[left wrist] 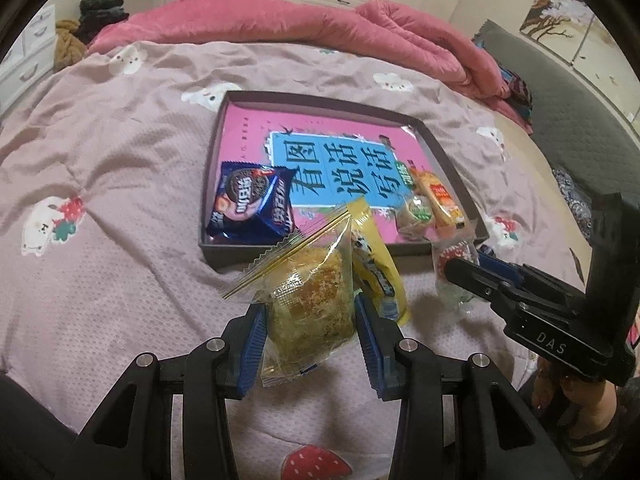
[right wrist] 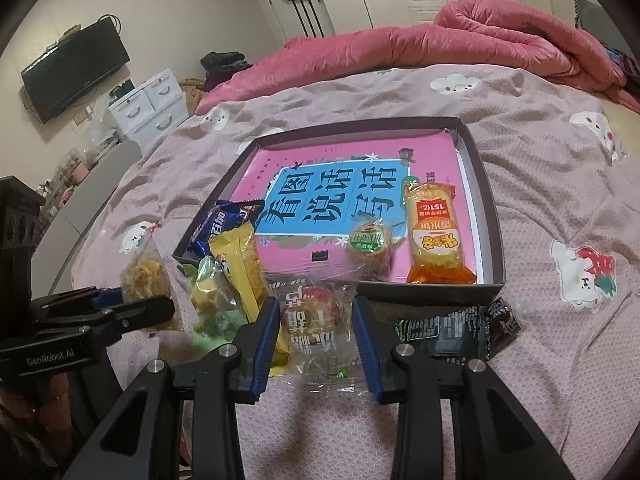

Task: Organize snacks
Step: 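Lift both bagged pastries and carry them over the tray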

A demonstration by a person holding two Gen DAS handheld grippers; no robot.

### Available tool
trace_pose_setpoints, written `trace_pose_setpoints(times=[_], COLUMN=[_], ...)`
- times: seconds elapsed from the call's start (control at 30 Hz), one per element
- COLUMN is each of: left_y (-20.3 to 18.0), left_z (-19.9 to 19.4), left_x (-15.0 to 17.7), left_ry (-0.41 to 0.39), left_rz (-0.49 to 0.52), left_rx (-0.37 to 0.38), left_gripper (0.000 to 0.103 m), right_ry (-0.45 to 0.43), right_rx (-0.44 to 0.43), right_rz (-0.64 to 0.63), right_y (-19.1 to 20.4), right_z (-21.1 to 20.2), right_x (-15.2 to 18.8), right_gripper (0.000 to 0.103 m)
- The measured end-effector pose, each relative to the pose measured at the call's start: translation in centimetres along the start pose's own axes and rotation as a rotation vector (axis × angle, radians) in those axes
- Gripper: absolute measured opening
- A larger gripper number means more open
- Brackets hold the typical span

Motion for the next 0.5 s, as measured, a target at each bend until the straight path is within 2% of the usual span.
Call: trace_pose_setpoints(times=[0.23,0.5], left_y=[0.7,1.5], left_z=[-0.5,-1.4], left_x=[-0.7,-1.5], left_ry=[-0.030,-0.082], left_rz=[-0.007,-0.020], left_rx=[-0.019,-0.029], left_gripper=[0.044,0.044], right_ry=[-0.014,-0.076], right_rx=[0.003,0.001], right_rz=[0.000,0.022], right_y=[0.0,-0.4], right_z=[-0.4,-1.5], right_x=[-0.2,-1.1], right_gripper=[0.038,0.038])
Point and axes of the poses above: each gripper's, at about its wrist camera, not at the fingertips, and z roughly the way its jaws point, y to its left, x to its underside, the point moved 7 cm from there along z, roughly the way its jaws point, and after that the axes turned 9 degrees about z, right-handed, at the moved point
